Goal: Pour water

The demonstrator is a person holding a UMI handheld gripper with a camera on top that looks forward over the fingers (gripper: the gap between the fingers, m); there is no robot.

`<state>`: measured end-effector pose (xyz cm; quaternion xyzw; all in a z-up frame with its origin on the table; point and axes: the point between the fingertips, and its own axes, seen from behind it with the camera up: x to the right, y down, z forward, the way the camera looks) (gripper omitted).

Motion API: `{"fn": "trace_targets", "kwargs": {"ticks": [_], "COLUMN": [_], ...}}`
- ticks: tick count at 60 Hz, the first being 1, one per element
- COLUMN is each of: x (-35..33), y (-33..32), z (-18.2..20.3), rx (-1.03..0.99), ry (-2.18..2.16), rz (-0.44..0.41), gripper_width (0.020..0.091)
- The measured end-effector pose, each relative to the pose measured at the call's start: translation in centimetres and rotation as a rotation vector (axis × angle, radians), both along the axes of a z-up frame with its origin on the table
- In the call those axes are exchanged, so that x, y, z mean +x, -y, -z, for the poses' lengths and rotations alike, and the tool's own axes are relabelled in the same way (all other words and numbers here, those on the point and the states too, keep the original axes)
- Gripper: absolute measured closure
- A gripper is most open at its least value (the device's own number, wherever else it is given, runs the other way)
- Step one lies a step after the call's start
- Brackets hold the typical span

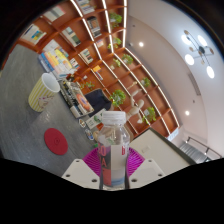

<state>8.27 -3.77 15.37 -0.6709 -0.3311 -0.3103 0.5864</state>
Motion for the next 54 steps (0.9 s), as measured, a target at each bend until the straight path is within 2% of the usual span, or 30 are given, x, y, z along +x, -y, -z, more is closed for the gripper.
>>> {"fn": "trace_targets", "kwargs": {"ticks": [1, 6, 9, 11, 14, 15, 20, 22, 28, 37, 43, 44, 49, 50, 54], "x": [0.9, -1.9, -4.0, -3.8, -4.4, -5.5, -5.6, -6.7, -7.1, -8.5, -7.8, -8.9, -9.4, -8.0, -8.4], "y": [-2.0, -4.0, -3.4, -4.7, -5.5, -5.1, -7.5, -7.5, -7.5, -8.1, -7.9, -9.6, -9.9, -8.4, -8.5], "z": [1.1, 0.8, -0.9, 0.3, 0.0, -1.6, -1.1, -2.4, -3.2, -3.5, -4.3, -3.0, -3.3, -5.1, -4.3], "rx": [0.01, 0.024, 0.035, 0.056, 0.073, 0.07, 0.119, 0.132, 0.177, 0.215, 0.21, 0.216, 0.227, 0.222, 0.214], "ry": [0.042, 0.221, 0.315, 0.385, 0.49, 0.523, 0.694, 0.763, 0.989, 1.241, 1.29, 1.284, 1.313, 1.33, 1.311], "rz": [-0.021, -0.071, -0.095, -0.114, -0.129, -0.134, -0.175, -0.186, -0.216, -0.23, -0.222, -0.228, -0.244, -0.242, -0.242], "gripper_width": [0.079, 0.079, 0.079, 0.079, 0.0791, 0.0791, 0.0791, 0.0791, 0.079, 0.079, 0.079, 0.0791, 0.0793, 0.0791, 0.0789]}}
